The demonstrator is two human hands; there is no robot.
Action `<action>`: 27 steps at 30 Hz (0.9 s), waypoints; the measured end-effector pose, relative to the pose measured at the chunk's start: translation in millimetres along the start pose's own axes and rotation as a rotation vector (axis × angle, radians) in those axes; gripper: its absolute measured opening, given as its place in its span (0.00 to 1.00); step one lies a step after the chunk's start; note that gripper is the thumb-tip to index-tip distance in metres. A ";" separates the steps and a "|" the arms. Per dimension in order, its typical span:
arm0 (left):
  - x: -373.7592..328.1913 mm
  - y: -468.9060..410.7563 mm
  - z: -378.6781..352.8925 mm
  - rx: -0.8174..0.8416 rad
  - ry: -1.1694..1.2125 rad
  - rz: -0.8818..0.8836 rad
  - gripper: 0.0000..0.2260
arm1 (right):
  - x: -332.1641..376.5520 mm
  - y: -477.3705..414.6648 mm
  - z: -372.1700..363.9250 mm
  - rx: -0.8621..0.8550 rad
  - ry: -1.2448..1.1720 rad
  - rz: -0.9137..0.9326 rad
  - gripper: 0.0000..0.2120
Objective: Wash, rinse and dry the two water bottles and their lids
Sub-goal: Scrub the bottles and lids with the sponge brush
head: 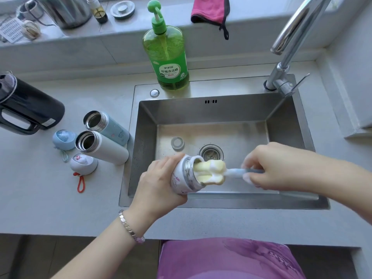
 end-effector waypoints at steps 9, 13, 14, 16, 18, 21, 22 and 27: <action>-5.7 1.6 2.6 0.009 0.296 0.006 0.36 | 15.6 13.7 24.9 -0.397 0.060 0.034 0.12; -36.3 -3.5 7.4 -0.107 0.155 -0.251 0.31 | 38.2 5.0 7.8 -0.445 0.106 0.153 0.12; -36.2 -5.7 8.0 -0.129 0.125 -0.262 0.31 | 41.3 5.4 8.9 -0.484 0.088 0.203 0.10; -31.6 -9.2 7.6 -0.146 0.083 -0.265 0.30 | 48.9 10.9 16.9 -0.573 0.080 0.304 0.08; -28.0 -8.4 6.8 -0.135 0.149 -0.238 0.30 | 44.5 11.5 25.5 -0.539 0.005 0.262 0.07; -36.3 -3.6 9.6 -0.121 0.237 -0.274 0.30 | 25.5 8.2 35.7 -0.480 -0.223 0.141 0.06; -38.5 -2.5 10.5 -0.112 0.252 -0.286 0.30 | 20.8 6.8 38.2 -0.490 -0.239 0.116 0.06; -18.3 -7.1 11.8 -0.131 0.227 -0.153 0.32 | 18.5 6.9 28.4 -0.344 -0.459 0.157 0.07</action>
Point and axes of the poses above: each hand's wrist, its own y-axis away from the middle knuckle, its own z-axis out of the back of the hand, x = y × z, the point moved 8 cm from there along -y, towards the middle knuckle, and after that the axes turned 1 degree about z, right-handed, at the moved point
